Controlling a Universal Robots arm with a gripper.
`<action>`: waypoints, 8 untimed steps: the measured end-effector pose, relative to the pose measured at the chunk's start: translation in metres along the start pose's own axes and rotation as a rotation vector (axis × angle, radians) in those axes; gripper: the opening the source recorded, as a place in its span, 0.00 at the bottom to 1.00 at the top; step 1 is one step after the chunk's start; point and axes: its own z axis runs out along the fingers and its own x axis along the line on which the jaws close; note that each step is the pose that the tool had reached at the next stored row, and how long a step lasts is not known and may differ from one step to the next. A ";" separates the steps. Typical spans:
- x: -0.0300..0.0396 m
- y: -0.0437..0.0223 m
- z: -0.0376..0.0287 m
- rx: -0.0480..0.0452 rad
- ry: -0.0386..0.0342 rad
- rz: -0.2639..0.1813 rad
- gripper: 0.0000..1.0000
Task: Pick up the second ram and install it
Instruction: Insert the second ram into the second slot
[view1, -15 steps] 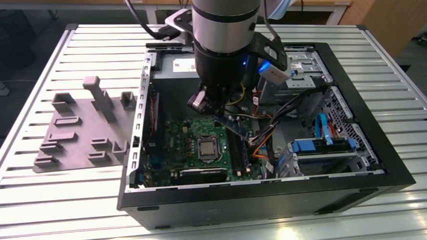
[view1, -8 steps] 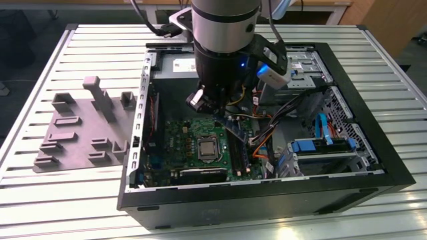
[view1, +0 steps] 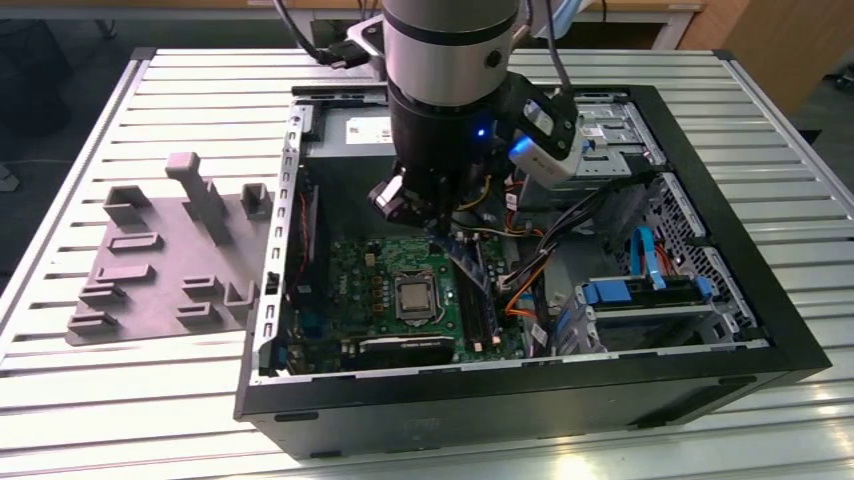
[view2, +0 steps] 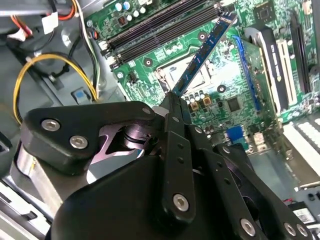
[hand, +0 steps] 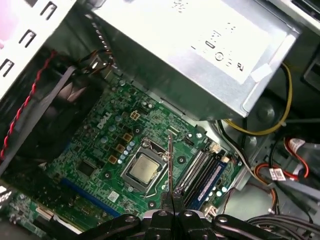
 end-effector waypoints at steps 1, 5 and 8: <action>0.0000 0.0000 0.0000 0.0010 -0.0004 0.014 0.11; 0.0000 0.0000 0.0002 0.0049 -0.0021 0.072 0.11; 0.0000 0.0000 0.0003 0.0078 -0.0034 0.114 0.11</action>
